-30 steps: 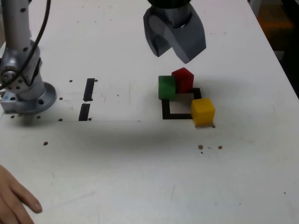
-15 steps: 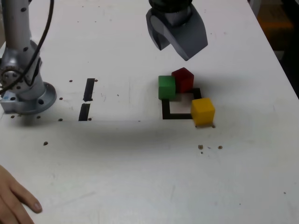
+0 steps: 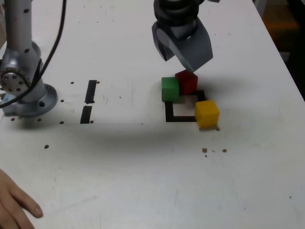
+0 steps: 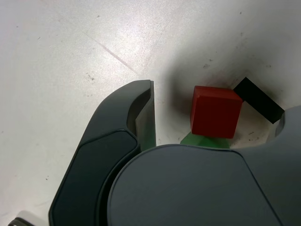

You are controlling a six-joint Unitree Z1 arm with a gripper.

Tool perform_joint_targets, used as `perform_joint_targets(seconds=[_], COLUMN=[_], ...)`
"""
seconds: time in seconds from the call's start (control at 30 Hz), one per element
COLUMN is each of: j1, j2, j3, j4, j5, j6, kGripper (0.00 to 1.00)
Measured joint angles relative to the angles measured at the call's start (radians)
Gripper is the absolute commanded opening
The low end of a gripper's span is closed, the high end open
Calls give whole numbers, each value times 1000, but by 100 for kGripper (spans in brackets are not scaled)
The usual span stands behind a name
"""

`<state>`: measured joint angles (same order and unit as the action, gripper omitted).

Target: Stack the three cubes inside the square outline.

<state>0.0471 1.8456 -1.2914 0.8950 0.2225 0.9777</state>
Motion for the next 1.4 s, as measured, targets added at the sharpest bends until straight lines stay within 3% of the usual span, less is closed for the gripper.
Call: perform_joint_targets(seconds=[1.13,1.3,1.4], j1=[0,0,0], j2=[75,76,77], j3=[85,107,120], j4=[-144,-176,-194], j5=[-20,-25,-27], j6=[-19,-22,-25], kGripper=[88,84,75])
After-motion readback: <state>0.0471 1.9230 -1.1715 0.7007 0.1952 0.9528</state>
